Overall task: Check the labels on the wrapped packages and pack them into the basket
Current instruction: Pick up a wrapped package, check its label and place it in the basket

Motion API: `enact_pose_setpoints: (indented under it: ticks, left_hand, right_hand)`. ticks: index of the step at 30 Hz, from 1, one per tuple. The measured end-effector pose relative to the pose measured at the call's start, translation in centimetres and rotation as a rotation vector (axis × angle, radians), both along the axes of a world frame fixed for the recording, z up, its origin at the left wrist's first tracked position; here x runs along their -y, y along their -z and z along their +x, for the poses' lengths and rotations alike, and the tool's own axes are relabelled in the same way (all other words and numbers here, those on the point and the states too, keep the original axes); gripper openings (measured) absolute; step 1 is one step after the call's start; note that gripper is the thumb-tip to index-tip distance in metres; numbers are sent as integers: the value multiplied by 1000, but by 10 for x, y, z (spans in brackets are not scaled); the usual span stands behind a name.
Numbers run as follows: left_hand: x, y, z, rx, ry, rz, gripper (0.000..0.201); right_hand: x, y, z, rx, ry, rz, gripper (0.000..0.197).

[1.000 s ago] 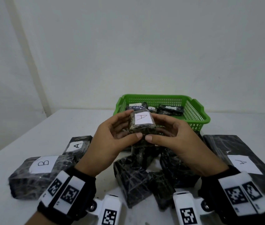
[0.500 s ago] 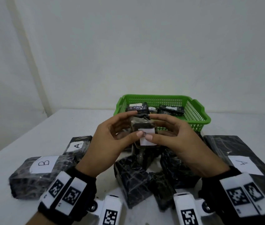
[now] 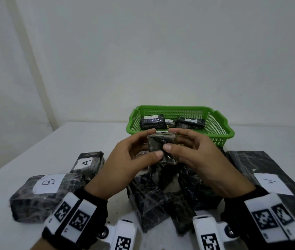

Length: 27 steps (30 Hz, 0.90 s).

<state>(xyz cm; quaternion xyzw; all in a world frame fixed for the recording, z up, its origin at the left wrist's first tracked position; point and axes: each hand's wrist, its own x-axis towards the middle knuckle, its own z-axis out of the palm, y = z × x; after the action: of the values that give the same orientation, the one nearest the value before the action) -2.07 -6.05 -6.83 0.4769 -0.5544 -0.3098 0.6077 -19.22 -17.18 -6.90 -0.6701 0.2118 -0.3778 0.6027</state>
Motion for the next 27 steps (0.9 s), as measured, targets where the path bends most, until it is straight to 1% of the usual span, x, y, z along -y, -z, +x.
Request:
enact_pose_setpoints:
  ticks: [3,5,7,9,11,14,16,18,20,22,24,27]
  left_hand:
    - [2,1,4,-44,-29,-17,61]
    - [3,3,6,-61,-6,-9,56]
    - [3,3,7,-54,-21,-5,53]
    - [3,3,8,-66,-45,-17,54]
    - [3,4,9,-86,-33,-10,55]
    - [5,6,11,-152,-17,5,57]
    - [6,5,11,-209,-20,8,49]
    - [6,1,8,-274,24,17,37]
    - [5,-1,6,-343,73,54,37]
    - [6,-2,6,-406,96,107,46]
    - [6,-2,5,-431,110,144,50]
    - [6,-3,3,-341,61,120,49]
  right_hand:
    - [-1,0,0,-53,6,-66,74]
    - [-3,-3,-1,-52,37,-95,69]
    - [-5,-4,-1,-39,32,-104,65]
    - [-7,-5,-2,-36,6,-105,68]
    - [-9,-6,-2,-38,-7,-111,73]
    - [-9,-6,-2,-49,16,-134,75]
    - [-9,-6,-3,-58,-7,-142,75]
    - [-8,-7,-6,-56,-58,-137,75]
    - [-7,-9,-7,-68,-81,-137,75]
    - [-6,-9,-6,-108,-51,-180,70]
    - [-5,-7,-4,-102,-3,-190,61]
    - [-3,-5,-3,-25,56,-126,43]
